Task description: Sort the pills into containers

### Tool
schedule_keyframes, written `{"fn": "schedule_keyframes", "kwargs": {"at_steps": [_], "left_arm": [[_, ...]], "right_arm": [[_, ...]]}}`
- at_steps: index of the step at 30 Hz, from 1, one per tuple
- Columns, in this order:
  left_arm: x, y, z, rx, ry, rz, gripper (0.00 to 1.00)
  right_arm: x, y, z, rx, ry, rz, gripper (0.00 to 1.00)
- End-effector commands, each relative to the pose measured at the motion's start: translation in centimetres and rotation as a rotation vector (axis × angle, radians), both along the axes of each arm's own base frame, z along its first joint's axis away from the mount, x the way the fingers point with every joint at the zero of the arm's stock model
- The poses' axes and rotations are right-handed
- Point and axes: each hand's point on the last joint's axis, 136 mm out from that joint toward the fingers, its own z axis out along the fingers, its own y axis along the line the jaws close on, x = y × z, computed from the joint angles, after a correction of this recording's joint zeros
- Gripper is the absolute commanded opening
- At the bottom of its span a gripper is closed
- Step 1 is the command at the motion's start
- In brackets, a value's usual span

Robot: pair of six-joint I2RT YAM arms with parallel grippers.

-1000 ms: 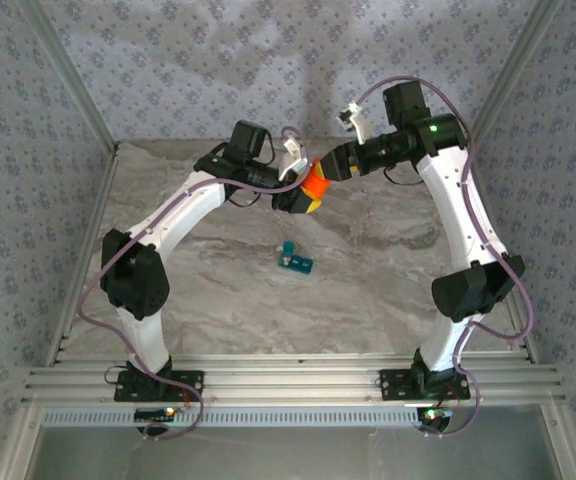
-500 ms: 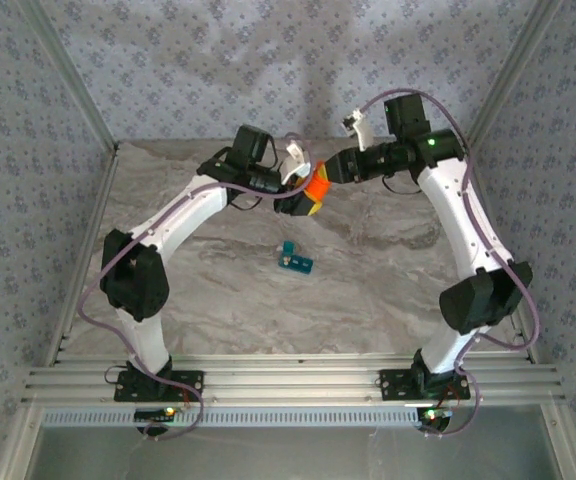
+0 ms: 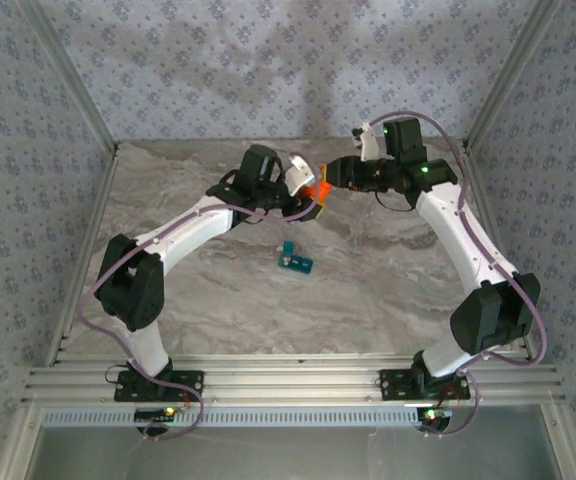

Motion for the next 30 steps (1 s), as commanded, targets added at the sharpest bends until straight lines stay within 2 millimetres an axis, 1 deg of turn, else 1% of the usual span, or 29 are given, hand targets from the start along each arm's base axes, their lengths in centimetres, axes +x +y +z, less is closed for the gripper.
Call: {"fn": "schedule_keyframes", "kwargs": {"at_steps": [1,4,7,8,11,14,17,20,23,26,30], "left_arm": [[-0.9,-1.1,10.4,-0.217,-0.239,-0.047,0.0],[-0.8,-1.0,10.1,-0.214,-0.229,-0.047,0.0],[-0.4,-0.7,10.1,-0.212,-0.22,-0.044,0.0],[-0.3,-0.6,10.0,-0.212,-0.216,-0.042,0.0],[0.3,0.1,9.9,-0.215,-0.2,-0.037,0.0],[0.5,0.7,10.0,-0.224,-0.181,-0.049,0.0],[0.4,1.1,10.2,-0.229,-0.158,-0.079,0.0],[-0.3,1.2,10.3,-0.232,-0.12,-0.132,0.0],[-1.2,1.1,10.0,-0.223,-0.059,-0.201,0.0],[-2.0,1.0,9.6,-0.209,-0.009,-0.254,0.0],[-2.7,0.7,9.4,-0.204,0.031,-0.292,0.0]], "right_arm": [[-1.1,0.6,-1.9,-0.004,0.105,0.004,0.43],[-0.6,0.2,-1.0,0.007,0.097,-0.006,0.46],[0.3,-0.8,0.6,0.023,0.074,-0.031,0.58],[0.6,-1.3,1.3,0.032,0.061,-0.041,0.63],[1.1,-3.1,3.5,0.073,0.021,-0.068,0.73],[1.0,-4.8,5.4,0.119,-0.024,-0.079,0.77],[0.9,-6.1,7.0,0.14,-0.081,-0.075,0.79],[0.4,-6.2,8.1,0.114,-0.151,-0.025,0.8],[0.0,-5.8,8.5,0.067,-0.198,0.038,0.83],[-0.2,-5.3,8.6,0.013,-0.23,0.092,0.85],[-0.5,-4.0,8.4,-0.041,-0.231,0.167,0.86]]}}
